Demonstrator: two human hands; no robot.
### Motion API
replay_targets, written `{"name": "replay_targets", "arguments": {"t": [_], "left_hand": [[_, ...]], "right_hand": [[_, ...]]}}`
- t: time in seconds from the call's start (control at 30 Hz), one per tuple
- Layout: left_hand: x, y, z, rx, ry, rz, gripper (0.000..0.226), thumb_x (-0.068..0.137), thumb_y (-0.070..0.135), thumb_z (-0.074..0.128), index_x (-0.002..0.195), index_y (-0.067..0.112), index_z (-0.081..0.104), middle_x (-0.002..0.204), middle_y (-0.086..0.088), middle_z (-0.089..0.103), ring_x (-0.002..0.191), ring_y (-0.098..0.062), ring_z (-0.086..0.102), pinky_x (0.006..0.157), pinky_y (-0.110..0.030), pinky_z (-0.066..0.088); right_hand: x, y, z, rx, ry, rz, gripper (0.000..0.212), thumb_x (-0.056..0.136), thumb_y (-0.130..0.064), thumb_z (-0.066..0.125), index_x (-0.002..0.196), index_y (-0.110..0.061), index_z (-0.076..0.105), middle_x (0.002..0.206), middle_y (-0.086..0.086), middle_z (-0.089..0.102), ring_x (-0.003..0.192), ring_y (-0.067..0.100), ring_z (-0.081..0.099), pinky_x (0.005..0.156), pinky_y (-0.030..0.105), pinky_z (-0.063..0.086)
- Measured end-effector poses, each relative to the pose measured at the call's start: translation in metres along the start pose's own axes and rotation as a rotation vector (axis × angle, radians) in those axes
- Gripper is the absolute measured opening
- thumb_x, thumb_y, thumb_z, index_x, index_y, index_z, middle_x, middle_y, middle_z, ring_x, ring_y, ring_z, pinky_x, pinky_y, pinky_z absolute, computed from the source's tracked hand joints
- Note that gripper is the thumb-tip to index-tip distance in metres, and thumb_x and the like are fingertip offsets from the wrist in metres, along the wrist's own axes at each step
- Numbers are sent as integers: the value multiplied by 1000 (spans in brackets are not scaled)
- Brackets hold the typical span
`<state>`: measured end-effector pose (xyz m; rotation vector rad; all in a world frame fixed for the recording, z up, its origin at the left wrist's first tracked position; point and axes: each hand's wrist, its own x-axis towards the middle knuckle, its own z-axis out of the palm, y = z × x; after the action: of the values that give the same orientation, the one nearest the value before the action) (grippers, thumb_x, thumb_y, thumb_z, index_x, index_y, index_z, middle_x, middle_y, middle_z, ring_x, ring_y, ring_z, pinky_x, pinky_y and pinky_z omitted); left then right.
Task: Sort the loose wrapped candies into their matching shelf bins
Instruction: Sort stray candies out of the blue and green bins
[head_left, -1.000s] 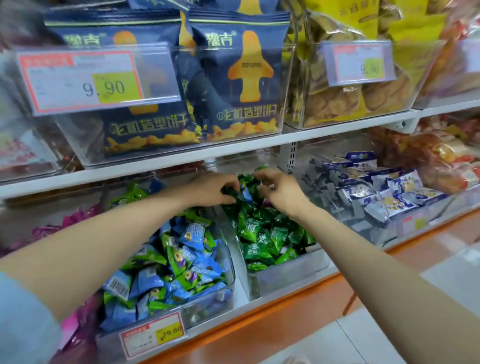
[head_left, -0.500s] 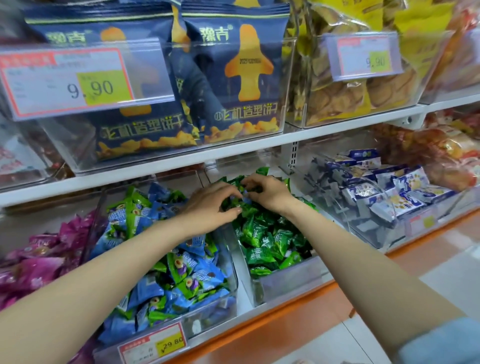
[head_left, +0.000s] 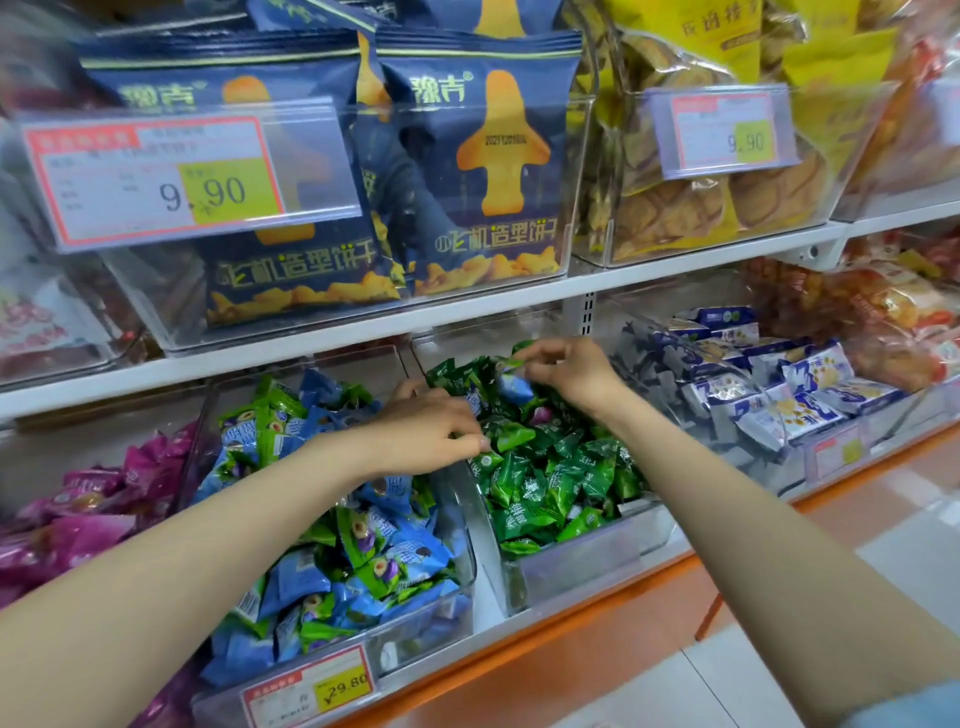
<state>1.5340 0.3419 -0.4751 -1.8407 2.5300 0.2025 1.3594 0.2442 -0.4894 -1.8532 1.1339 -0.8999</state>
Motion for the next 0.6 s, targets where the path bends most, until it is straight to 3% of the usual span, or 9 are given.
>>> {"name": "replay_targets", "arguments": {"t": [0.07, 0.13, 0.2, 0.27, 0.4, 0.53, 0.6], "left_hand": [[0, 4, 0, -180, 211, 16, 24, 92, 36, 52, 115, 29, 58, 126, 10, 52, 118, -11, 47, 103, -31, 26], [6, 10, -2, -372, 379, -82, 49, 85, 35, 65, 130, 27, 44, 137, 6, 43, 122, -13, 46, 98, -28, 35], [16, 15, -5, -537, 367, -179, 78, 80, 39, 70, 142, 26, 24, 147, 1, 31, 130, -17, 39, 100, -27, 33], [27, 18, -6, -609, 320, -169, 79, 81, 35, 70, 143, 26, 23, 146, -1, 35, 128, -18, 42, 94, -23, 35], [32, 6, -5, -531, 461, -175, 54, 83, 21, 69, 131, 15, 45, 130, -7, 54, 118, -23, 52, 85, -25, 40], [22, -14, -13, -444, 581, -332, 64, 87, 25, 64, 141, 8, 33, 144, -11, 40, 130, -27, 39, 95, -25, 31], [17, -21, -17, -449, 546, -396, 64, 90, 27, 60, 143, 7, 29, 147, -12, 35, 131, -28, 36, 97, -25, 29]], "right_hand": [[-7, -5, -16, 184, 0, -19, 16, 85, 0, 63, 96, -11, 67, 75, -7, 71, 64, -1, 60, 66, 11, 45], [-13, -10, -23, 262, -40, -45, 16, 84, 2, 62, 97, -6, 66, 56, -14, 65, 54, -5, 58, 57, 9, 46], [-17, -13, -18, 294, -83, -56, 12, 83, 3, 63, 90, -6, 65, 54, -11, 65, 51, -2, 58, 54, 12, 48], [-18, -16, -7, 315, -119, -48, 16, 83, 6, 62, 84, -10, 63, 56, -9, 66, 52, 0, 60, 55, 14, 51], [-7, -18, 4, 292, -88, -48, 17, 84, 5, 62, 90, -10, 66, 76, -5, 67, 66, 3, 63, 69, 18, 53], [11, -11, 16, -90, -70, -67, 24, 89, -1, 58, 110, -10, 66, 109, 6, 68, 100, 15, 61, 96, 27, 45], [19, -7, 28, -212, -148, -103, 30, 90, -6, 59, 119, -12, 63, 120, 5, 64, 111, 16, 57, 98, 23, 40]]}}
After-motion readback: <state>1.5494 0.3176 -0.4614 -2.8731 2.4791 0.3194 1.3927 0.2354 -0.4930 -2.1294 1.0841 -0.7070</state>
